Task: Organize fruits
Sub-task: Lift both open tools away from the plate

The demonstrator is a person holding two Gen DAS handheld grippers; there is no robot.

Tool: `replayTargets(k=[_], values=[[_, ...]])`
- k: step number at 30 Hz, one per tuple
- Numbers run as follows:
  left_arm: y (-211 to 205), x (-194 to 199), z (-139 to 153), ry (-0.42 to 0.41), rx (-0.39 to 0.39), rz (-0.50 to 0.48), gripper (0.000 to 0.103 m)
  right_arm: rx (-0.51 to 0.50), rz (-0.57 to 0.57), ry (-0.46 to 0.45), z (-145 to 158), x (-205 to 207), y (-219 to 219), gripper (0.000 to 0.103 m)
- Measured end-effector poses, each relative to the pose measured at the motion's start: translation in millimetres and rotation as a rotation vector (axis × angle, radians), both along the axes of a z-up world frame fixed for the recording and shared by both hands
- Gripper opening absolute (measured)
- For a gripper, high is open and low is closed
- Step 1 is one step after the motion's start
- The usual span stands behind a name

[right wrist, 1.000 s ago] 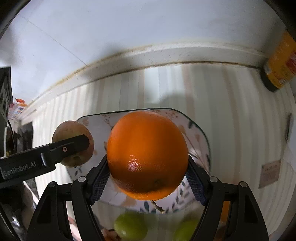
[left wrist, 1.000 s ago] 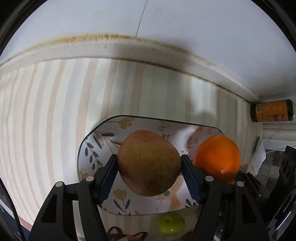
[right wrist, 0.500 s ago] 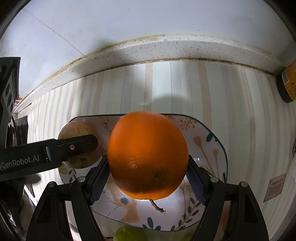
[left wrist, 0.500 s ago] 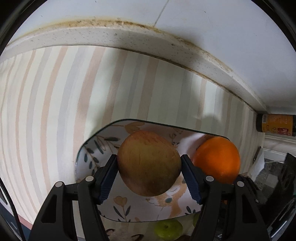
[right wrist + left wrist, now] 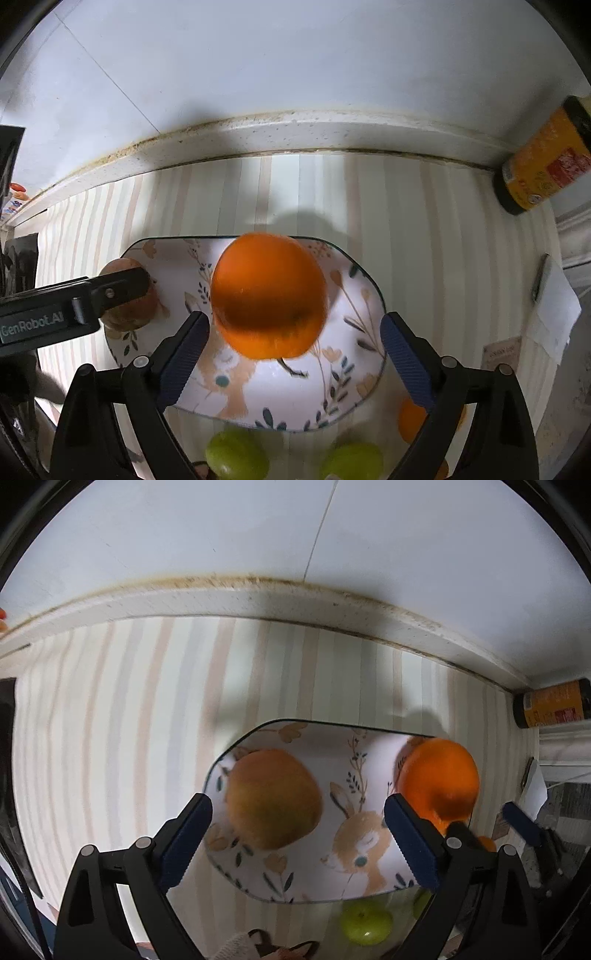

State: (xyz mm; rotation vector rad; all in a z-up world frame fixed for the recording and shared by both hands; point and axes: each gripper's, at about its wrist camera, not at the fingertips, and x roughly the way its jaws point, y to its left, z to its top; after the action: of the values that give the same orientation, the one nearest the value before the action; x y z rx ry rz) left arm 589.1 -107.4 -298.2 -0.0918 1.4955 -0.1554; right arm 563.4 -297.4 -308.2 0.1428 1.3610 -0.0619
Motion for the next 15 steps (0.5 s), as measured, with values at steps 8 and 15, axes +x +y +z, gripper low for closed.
replayTargets(k=[8, 15], values=[[13.2, -43.7, 42.6, -0.129, 0.096, -0.034, 0.095, -0.054, -0.019, -0.047, 37.4, -42.4, -4.9, 0.097], [15.7, -91.8, 87.2, -0.241, 0.105, -0.040, 0.095, -0.094, -0.049, -0.119, 80.9, -85.9, -3.1, 0.097]])
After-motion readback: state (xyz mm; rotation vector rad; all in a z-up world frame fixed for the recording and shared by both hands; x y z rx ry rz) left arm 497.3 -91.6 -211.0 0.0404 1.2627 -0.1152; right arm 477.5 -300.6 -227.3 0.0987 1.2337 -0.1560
